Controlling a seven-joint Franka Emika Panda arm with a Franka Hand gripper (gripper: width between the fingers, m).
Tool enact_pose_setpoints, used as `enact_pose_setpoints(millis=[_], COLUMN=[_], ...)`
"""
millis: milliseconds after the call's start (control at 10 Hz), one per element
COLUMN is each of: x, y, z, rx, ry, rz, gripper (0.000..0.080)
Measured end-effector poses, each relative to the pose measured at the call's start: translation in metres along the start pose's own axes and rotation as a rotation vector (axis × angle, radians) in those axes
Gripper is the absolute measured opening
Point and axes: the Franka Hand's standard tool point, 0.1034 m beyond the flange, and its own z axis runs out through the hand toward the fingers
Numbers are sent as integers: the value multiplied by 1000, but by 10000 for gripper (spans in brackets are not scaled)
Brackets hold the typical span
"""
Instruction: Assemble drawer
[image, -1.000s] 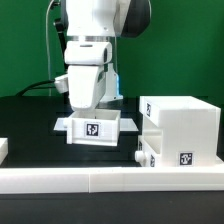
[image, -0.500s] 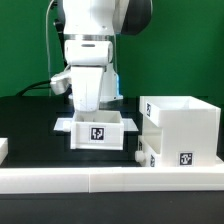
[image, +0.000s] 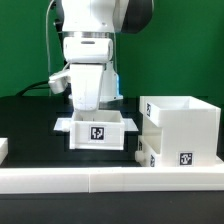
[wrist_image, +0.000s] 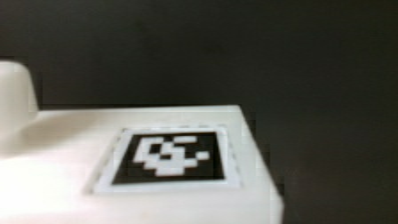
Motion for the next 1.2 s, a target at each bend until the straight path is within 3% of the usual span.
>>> enact_pose_setpoints(millis=[200, 400, 900, 1200], x=[7, 19, 18, 32], y=[8, 18, 15, 15], z=[-1, -2, 2, 3], rx=[14, 12, 21, 21], ry=[0, 7, 10, 14], rz=[-10, -38, -52, -103], gripper=[41, 41, 41, 41])
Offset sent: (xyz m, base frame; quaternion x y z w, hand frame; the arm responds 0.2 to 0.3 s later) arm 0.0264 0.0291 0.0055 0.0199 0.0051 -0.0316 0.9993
